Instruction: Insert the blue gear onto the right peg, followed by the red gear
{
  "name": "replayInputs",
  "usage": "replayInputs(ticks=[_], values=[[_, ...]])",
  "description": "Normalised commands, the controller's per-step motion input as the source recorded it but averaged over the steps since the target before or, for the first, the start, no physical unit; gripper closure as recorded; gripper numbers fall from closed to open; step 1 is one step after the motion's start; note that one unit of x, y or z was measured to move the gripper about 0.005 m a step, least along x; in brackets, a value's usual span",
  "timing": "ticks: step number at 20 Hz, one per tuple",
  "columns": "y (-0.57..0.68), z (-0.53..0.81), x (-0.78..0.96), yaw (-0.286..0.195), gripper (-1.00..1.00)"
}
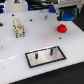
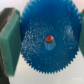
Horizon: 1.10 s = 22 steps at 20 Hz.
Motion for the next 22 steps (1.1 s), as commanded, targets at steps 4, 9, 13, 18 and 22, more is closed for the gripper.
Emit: replayInputs(ticks=[4, 9, 13, 18, 22], values=[[-0.25, 0.26, 0.77, 0.0, 1.0], [-0.22, 0.23, 0.79, 0.0, 1.0], [-0.23, 0.14, 0.79, 0.0, 1.0], [-0.31, 0.1, 0.74, 0.0, 1.0], [-0.32, 0.1, 0.64, 0.0, 1.0]])
